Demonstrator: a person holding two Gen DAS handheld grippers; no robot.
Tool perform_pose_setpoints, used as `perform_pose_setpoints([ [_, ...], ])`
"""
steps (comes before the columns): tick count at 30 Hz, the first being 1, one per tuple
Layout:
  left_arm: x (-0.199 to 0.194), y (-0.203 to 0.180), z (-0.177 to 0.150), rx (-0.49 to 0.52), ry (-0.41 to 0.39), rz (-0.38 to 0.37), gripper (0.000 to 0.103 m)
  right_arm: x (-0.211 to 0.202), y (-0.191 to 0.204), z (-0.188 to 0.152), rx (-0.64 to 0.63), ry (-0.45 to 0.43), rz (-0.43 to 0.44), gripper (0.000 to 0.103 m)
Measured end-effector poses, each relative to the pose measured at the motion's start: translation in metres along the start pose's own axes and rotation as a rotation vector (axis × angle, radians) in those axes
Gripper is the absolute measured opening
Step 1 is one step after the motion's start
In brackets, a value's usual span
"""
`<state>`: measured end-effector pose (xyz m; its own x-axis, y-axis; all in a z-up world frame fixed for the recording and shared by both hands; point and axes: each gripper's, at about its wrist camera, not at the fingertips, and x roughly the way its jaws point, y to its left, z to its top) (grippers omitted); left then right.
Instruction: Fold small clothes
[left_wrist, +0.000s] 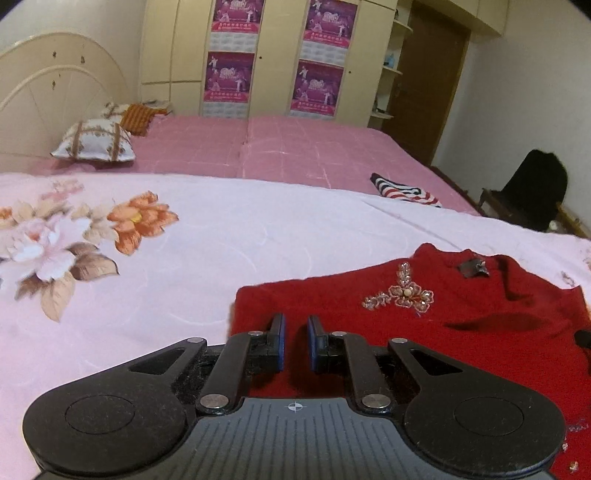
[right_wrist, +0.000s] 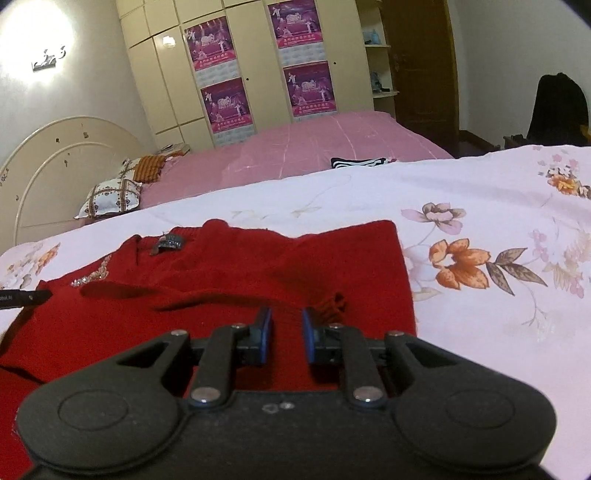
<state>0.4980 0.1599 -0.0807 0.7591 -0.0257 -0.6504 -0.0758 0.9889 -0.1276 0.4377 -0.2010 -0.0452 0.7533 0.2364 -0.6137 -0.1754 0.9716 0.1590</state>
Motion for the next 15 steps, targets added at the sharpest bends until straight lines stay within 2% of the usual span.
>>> perform_pose_setpoints([
  [5, -0.005, -0.01, 0.006, 0.068, -0.021, 0.061, 0.013, 0.002, 0.003, 0.005, 0.009, 0.006, -0.012, 0.019],
  [9, -0.002, -0.005, 0.009, 0.062, -0.011, 0.062, 0.013, -0.004, 0.006, 0.009, 0.012, -0.041, -0.016, 0.02],
  [13, 0.004, -0.002, 0.003, 0.069, 0.002, 0.06, 0.013, 0.01, 0.004, 0.006, -0.027, 0.0, -0.056, 0.018],
  [15, 0.005, -0.001, 0.002, 0.066, -0.002, 0.055, 0.013, 0.01, 0.004, 0.003, -0.043, -0.013, -0.054, 0.018],
])
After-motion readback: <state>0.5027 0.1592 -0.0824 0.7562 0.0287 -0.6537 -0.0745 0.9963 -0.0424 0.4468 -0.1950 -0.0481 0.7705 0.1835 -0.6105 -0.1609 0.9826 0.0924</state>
